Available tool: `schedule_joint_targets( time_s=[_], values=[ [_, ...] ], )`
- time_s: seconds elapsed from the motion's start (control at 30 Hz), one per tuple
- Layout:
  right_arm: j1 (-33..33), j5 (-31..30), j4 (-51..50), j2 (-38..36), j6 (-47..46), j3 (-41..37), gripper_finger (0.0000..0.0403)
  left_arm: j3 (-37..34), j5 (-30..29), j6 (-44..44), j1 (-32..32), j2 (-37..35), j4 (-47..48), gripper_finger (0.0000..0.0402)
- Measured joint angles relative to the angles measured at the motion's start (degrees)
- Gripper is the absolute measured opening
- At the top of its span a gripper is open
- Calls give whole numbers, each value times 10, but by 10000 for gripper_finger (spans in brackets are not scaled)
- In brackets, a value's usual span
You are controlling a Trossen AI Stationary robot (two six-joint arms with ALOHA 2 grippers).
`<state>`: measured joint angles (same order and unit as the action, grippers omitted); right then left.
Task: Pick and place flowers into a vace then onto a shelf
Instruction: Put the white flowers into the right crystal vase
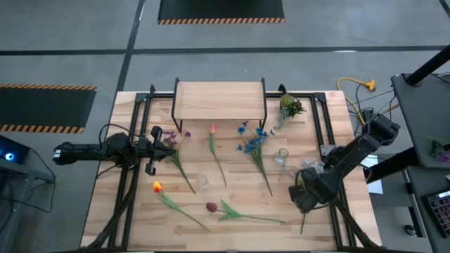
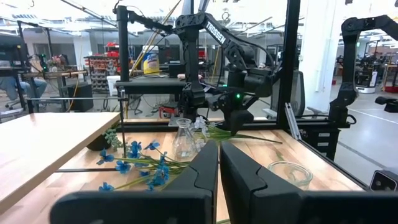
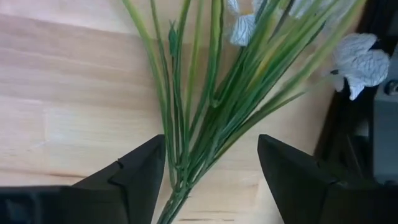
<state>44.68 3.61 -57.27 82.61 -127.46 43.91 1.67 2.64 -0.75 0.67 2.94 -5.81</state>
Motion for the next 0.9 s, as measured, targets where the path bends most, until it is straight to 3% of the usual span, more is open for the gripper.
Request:
schedule_joint_targets(
  time_s=[0.57, 0.9],
  values=[
    [8, 15, 31, 91, 14, 11, 228, 0, 0, 13, 0, 0, -15, 0],
    [8, 11, 40, 86, 15, 9, 164, 0, 0, 13, 0, 0, -18, 0]
  ],
)
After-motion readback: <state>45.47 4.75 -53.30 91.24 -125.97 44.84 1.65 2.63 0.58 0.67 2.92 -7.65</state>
